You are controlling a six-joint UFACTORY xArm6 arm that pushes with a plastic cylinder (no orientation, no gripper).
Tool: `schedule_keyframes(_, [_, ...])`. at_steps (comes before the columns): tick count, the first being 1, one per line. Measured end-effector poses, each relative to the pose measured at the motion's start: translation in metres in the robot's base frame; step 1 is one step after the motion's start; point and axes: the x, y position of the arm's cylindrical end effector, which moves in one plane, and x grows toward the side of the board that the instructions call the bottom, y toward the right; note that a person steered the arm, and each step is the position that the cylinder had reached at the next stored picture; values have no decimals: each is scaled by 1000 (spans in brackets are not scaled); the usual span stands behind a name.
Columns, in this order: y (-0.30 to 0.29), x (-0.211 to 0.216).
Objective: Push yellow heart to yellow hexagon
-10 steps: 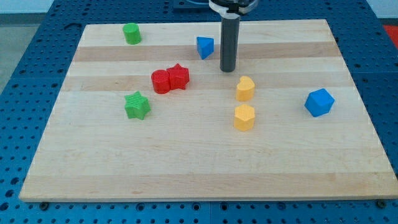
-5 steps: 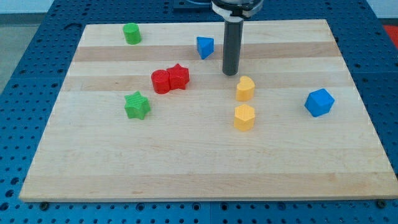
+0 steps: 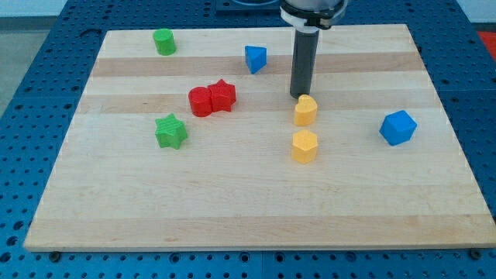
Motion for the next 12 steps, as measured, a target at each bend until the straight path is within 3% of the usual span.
schedule_keyframes(12, [0, 35])
